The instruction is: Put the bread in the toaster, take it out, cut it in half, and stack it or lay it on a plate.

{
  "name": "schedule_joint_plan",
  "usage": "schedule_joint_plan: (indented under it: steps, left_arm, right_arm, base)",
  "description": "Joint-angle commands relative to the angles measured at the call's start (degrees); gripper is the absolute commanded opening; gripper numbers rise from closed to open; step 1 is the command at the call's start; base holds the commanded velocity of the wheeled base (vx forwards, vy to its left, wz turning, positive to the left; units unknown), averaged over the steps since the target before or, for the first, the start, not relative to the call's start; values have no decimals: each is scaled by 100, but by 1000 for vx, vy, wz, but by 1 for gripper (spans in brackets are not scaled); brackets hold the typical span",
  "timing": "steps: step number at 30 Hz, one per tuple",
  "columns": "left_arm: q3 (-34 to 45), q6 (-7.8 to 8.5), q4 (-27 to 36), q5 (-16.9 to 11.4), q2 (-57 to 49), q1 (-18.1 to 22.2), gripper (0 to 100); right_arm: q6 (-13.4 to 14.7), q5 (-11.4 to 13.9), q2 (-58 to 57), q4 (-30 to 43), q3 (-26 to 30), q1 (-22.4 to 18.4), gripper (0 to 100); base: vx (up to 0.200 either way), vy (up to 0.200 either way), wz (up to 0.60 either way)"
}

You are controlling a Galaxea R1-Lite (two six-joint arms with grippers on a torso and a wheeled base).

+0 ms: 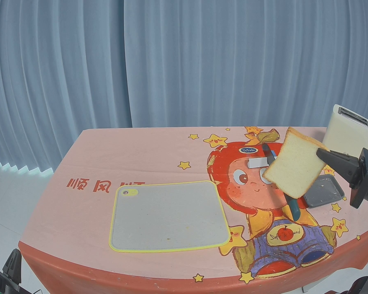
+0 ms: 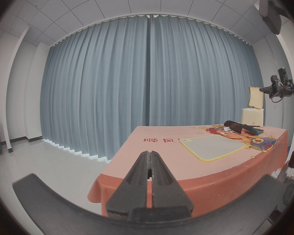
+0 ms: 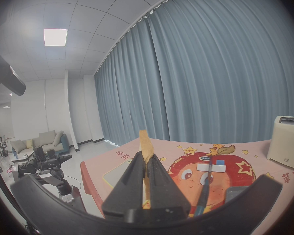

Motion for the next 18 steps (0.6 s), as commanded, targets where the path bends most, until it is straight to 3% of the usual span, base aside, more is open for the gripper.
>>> schedule_joint_plan:
  steps: [1, 11, 18]
  left_arm:
    - [101, -2, -1, -5, -93, 8, 0]
    - [101, -2, -1, -14, -93, -1, 0]
    - [101, -2, -1, -14, -93, -1, 0]
  right_arm:
    - [4, 2, 24, -1, -3, 48, 0]
    - [4, 2, 16, -1, 23, 57, 0]
    - [65, -16, 24, -10, -3, 48, 0]
  base:
    - [-200, 0, 0]
    - [-200, 0, 0]
    - [0, 0, 0]
